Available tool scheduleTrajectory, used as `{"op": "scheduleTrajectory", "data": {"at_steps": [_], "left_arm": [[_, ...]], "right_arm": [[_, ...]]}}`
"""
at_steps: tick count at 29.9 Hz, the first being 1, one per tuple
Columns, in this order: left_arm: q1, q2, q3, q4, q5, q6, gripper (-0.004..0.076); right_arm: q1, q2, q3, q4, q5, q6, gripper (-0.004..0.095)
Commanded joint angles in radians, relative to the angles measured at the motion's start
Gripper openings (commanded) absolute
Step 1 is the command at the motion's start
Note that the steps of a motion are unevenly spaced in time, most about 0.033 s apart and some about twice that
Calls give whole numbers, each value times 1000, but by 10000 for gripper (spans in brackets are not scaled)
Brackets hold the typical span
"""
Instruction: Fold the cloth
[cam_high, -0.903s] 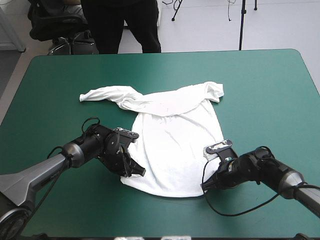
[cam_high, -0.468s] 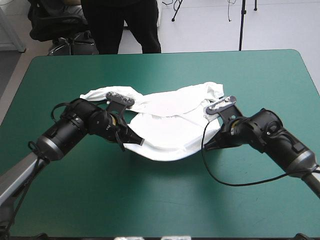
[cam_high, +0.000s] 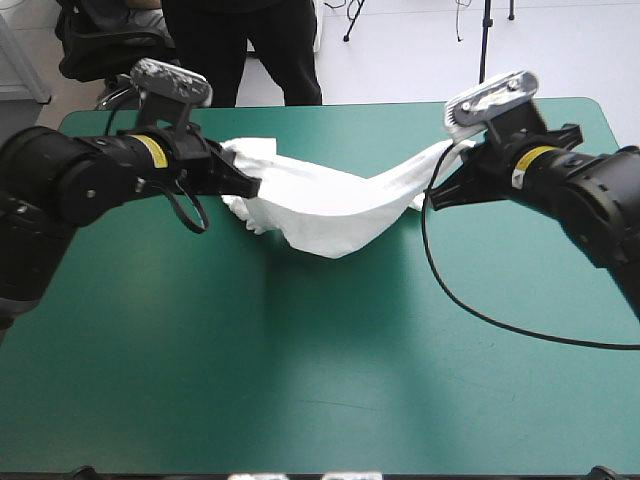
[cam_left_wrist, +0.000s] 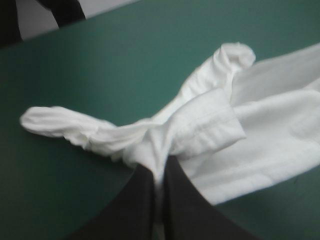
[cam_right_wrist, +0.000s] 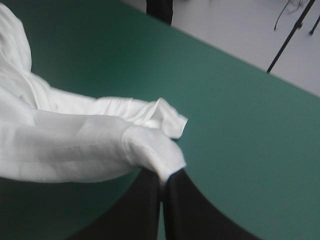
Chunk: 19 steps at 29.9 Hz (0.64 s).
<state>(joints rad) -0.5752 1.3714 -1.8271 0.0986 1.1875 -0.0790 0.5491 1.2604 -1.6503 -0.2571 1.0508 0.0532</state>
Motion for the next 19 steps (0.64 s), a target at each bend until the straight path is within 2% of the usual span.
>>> {"op": "scheduleTrajectory", "data": {"at_steps": [1,11,16,19], "left_arm": [[-3,-38,-190,36,-38,24,-9],[-3,-39,-588,64,-35,105,-9],[-3,-50,-702,-42,-68,143,-9],[-3,-65,-750,-158,-109,193,-9]], "right_arm": [[1,-34,-178,-52,-49,-32,-17],[1,-34,-536,-81,-62,-80,-17],[1,-51,-659,-34,-115,-106,-17],[1,-77,-690,32,-135,-139,-17]]}}
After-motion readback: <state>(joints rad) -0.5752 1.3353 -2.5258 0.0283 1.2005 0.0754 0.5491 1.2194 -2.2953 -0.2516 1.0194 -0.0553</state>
